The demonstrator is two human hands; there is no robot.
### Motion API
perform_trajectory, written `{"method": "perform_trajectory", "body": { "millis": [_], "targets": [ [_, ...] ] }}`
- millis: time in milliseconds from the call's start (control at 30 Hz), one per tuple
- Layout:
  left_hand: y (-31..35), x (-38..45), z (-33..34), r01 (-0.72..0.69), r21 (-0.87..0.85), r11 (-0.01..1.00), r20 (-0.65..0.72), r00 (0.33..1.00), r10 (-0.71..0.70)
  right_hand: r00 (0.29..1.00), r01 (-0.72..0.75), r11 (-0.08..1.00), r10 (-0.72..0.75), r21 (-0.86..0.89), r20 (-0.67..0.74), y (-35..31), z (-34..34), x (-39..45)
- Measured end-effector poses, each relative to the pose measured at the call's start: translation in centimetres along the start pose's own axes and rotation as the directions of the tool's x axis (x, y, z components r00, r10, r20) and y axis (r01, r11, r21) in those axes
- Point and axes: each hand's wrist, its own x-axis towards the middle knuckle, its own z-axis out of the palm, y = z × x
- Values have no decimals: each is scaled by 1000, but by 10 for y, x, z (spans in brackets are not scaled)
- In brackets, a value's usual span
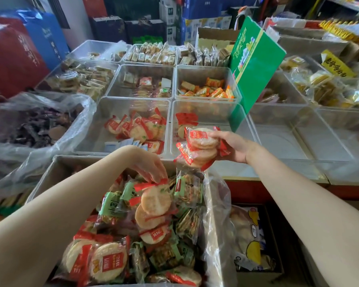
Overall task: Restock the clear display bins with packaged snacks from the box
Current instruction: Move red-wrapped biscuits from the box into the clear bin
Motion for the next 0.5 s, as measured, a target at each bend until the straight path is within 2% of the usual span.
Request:
{"method": "perform_trajectory", "body": {
  "millis": [67,133,200,267,333,400,500],
  "targets": [
    [8,-4,-3,-91,-41,995,-86,993,87,1000,30,999,-30,15,9,-4,3,-2],
    [12,-3,-11,-192,-254,948,-202,969,142,998,62,997,-63,54,7,-7,6,-3],
    [15,-1,-19,-293,-548,784,-277,947,160,996,91,992,-92,88,12,-11,5,-3],
    [20,1,-20,-378,-689,618,-340,922,184,993,99,991,-105,92,61,-16,4,-3],
    [25,5,-16,-433,-690,579,-397,896,196,988,78,995,-87,69,131,-19,6,-5],
    [27,7,-15,-464,-640,612,-445,874,197,984,109,990,-120,86,131,-21,7,-3],
    [21,6,-24,-456,-595,662,-501,854,138,963,269,888,-252,374,-95,-25,0,4]
  ]
}}
